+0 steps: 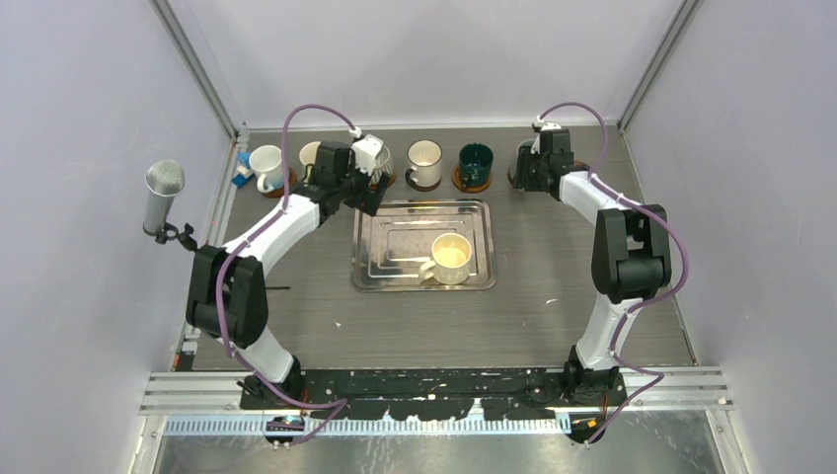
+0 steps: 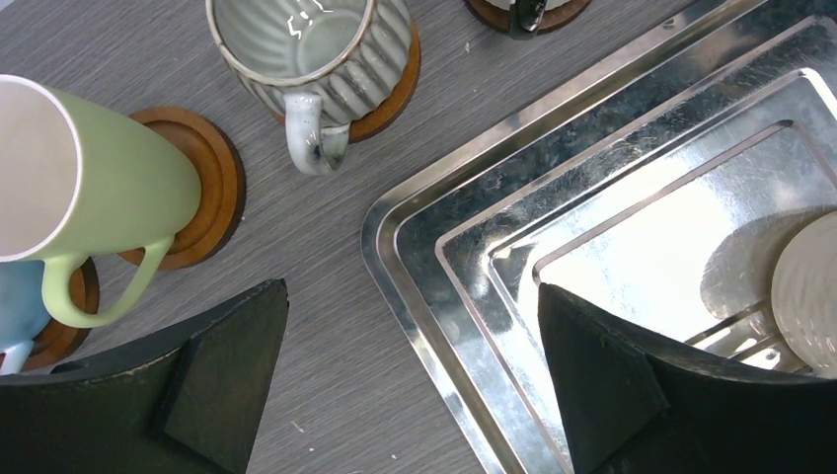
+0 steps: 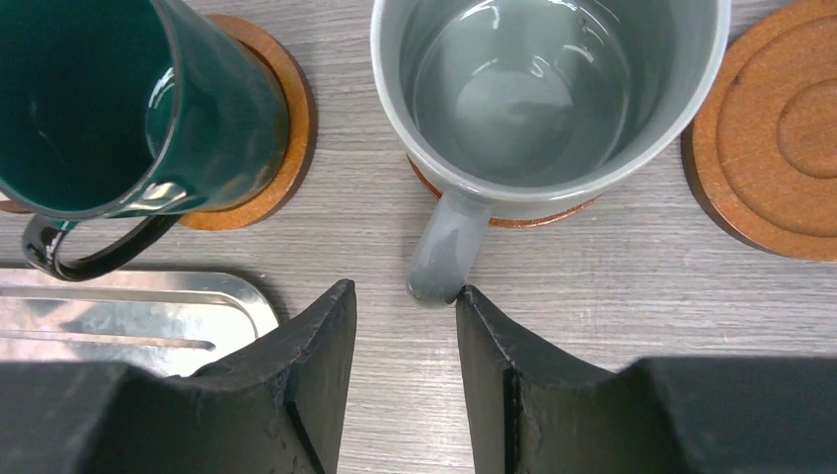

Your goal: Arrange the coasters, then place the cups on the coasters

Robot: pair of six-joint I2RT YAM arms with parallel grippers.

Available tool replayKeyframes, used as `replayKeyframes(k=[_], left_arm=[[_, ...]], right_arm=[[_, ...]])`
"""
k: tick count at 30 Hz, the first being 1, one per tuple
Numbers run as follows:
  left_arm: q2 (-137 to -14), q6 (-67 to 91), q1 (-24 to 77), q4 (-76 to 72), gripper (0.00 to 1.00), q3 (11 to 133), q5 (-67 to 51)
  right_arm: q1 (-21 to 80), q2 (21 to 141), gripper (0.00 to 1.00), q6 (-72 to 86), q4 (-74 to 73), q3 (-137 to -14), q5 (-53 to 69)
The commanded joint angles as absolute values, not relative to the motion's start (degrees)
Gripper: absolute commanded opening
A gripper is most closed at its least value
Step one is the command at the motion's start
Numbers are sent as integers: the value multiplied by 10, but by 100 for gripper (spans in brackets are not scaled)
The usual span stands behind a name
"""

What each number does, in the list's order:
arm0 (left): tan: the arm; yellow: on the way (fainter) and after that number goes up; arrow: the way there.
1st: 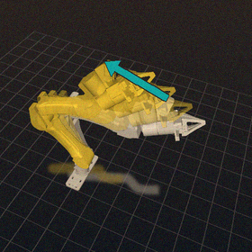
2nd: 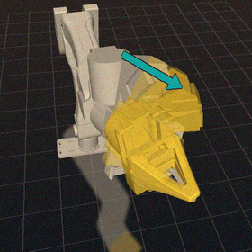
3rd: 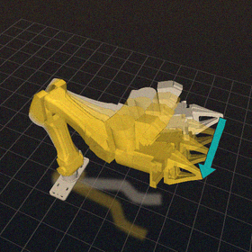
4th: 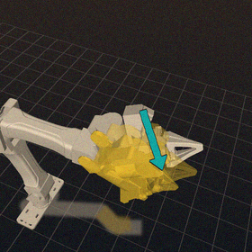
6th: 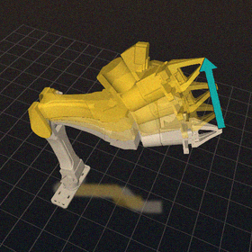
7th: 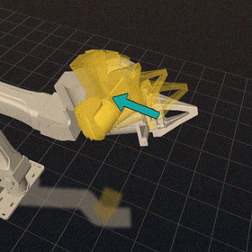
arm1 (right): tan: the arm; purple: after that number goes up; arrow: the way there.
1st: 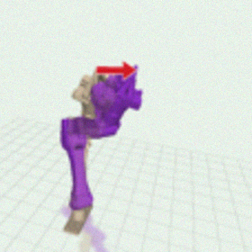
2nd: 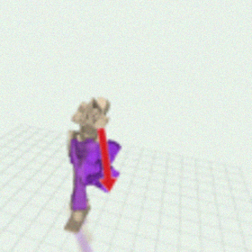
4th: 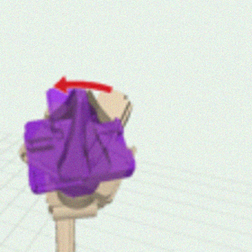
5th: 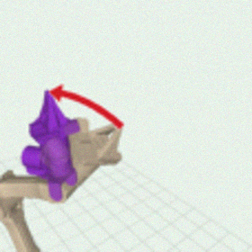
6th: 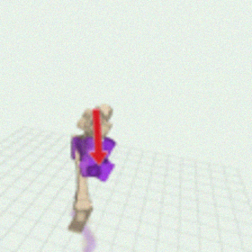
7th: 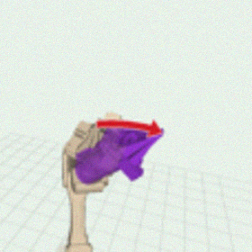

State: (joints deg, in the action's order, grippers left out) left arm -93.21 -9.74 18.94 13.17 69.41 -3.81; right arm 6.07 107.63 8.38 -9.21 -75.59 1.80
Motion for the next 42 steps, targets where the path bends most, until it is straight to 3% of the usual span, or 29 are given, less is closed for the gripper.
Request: replayKeyframes(k=[1,5,16,25,32,42], left_arm=[[-924,-118,185,140,100,716,-67],[-911,-145,185,167,100,711,-117],[-841,-299,192,321,100,663,-345],[-849,-309,274,286,99,618,-331],[-921,-290,306,242,85,631,-340],[-956,-275,332,198,82,622,-322]], right_arm=[[69,1067,48,99,-87,-788,31],[69,1051,49,93,-107,-784,34],[68,972,66,64,-179,-765,56],[68,938,67,-67,-319,-767,194],[87,904,65,-212,-426,-702,305],[131,972,61,-172,-376,-721,311]])
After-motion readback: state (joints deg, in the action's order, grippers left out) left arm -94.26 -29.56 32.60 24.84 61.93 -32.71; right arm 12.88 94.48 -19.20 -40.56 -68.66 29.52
